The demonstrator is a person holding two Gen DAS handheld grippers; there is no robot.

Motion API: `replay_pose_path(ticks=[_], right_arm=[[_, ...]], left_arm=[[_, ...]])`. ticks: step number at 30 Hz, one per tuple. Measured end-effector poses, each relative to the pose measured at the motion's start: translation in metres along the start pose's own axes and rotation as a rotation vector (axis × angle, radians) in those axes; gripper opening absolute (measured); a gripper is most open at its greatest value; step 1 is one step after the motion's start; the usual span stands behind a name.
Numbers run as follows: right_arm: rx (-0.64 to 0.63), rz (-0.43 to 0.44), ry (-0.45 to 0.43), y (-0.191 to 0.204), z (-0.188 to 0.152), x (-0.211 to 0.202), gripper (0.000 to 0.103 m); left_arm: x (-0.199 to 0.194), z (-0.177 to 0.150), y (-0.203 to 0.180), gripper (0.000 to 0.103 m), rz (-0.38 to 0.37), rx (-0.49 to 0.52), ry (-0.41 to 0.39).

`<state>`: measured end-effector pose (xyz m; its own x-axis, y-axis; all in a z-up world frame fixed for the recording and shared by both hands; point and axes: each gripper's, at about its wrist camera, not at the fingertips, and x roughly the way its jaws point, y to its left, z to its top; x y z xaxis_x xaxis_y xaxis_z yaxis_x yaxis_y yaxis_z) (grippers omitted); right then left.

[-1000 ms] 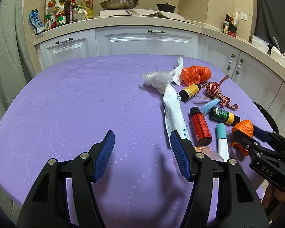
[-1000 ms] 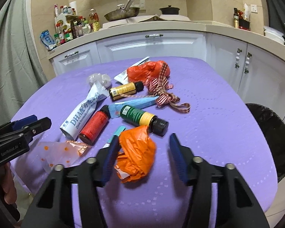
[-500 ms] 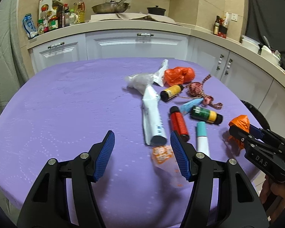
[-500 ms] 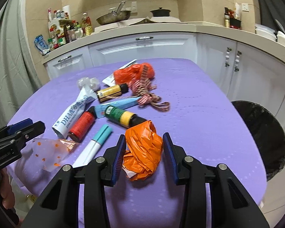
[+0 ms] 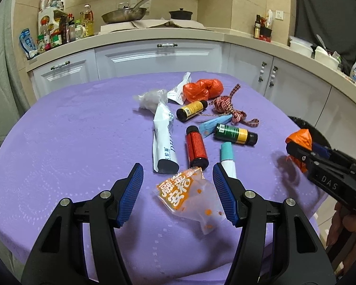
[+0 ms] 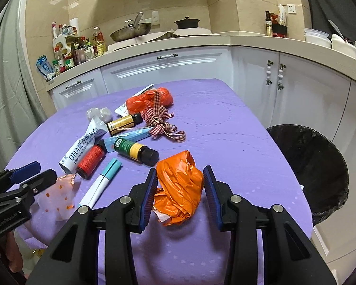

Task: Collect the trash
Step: 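Grasp the orange-dotted snack bag with the left tool while the right grasps the orange bag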

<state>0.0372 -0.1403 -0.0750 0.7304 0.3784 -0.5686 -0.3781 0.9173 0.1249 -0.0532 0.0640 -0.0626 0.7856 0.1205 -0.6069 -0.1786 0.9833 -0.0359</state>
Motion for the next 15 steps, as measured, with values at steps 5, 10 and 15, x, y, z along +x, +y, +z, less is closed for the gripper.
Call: replay_pose_path(ticks=[5,10,15], right_arm=[[0.005,-0.005,0.003,-0.003,0.0,0.001,0.04],[-0.001,-0.01,0.005,0.001,-0.001,0.001,0.04],[-0.001,-0.017,0.012,0.001,-0.002,0.003,0.04]], left_arm=[[-0.003,-0.001,-0.003,0.059,-0.012,0.013,-0.006],[0.01,-0.009,-0.003,0.055,-0.003,0.017,0.033],[0.019,-0.015,-0.001,0.023,-0.02,0.034,0.062]])
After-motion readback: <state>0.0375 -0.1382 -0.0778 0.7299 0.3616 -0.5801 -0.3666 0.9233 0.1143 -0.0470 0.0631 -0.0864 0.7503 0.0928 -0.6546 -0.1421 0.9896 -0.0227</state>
